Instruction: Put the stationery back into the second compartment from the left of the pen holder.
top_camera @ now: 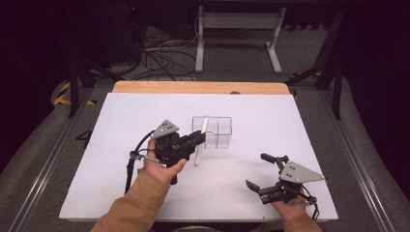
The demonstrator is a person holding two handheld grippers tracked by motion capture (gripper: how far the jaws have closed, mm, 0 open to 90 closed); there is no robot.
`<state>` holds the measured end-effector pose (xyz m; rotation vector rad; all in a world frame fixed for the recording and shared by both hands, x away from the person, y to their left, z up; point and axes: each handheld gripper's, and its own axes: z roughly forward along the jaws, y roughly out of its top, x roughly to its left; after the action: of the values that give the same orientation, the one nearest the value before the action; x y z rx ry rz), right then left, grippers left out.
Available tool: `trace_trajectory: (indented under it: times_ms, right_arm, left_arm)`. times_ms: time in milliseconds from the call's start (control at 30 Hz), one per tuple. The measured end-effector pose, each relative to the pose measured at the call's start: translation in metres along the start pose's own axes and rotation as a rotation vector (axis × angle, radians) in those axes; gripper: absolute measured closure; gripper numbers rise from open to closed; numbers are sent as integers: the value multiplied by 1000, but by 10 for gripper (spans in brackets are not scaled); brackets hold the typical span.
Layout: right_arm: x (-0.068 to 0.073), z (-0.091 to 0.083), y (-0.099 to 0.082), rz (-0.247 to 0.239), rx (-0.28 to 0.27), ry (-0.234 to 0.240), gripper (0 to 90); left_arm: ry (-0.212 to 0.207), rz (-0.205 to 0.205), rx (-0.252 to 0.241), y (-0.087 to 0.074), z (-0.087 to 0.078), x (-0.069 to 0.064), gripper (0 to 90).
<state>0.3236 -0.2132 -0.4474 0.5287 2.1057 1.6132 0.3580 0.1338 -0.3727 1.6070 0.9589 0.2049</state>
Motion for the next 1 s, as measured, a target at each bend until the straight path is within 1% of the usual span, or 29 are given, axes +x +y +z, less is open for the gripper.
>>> trace_trajectory:
  times_ms: [33,100,267,367,433,533,567,700,833,1000]
  right_arm:
    - [0,0,0,0,0,0,29]
    - [0,0,0,-1,0,1,30]
    - [0,0,0,-3,0,1,29]
    - [0,0,0,-2,0,2,29]
    - [0,0,0,-2,1,2,29]
    - [0,0,0,-1,2,3,30]
    - [0,0,0,-1,2,3,29]
    - [0,0,-1,1,4,3,29]
    - [0,0,0,0,1,3,29]
    - [0,0,-1,3,3,2,29]
  left_arm:
    - [-10,-8,-8,1,0,1,785]
    - [-10,-2,-28,2,1,2,785]
    - [-9,49,-74,4,1,5,785]
    - [-17,85,-86,4,2,7,785]
    - [-34,106,-98,4,2,9,785]
    - [-65,149,-116,3,3,11,785]
    - [-64,156,-116,3,3,11,785]
    - [-70,174,-127,2,4,11,786]
    - [-81,179,-138,3,5,12,785]
    - [-90,198,-152,8,7,12,785]
